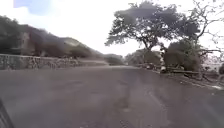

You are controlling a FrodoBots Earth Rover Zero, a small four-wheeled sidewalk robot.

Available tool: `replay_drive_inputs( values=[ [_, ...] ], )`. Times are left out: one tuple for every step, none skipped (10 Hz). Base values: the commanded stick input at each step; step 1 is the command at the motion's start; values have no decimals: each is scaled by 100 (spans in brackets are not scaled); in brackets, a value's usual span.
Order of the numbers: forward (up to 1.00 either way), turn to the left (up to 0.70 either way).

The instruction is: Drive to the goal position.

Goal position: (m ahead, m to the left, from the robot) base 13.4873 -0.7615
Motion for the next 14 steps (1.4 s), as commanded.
replay_drive_inputs(
  values=[
    [100,0],
    [100,0],
    [100,0],
    [100,0],
    [100,0],
    [100,0],
    [100,0],
    [100,0],
    [100,0],
    [100,0],
    [100,0],
    [100,0],
    [100,0],
    [100,0]
  ],
)
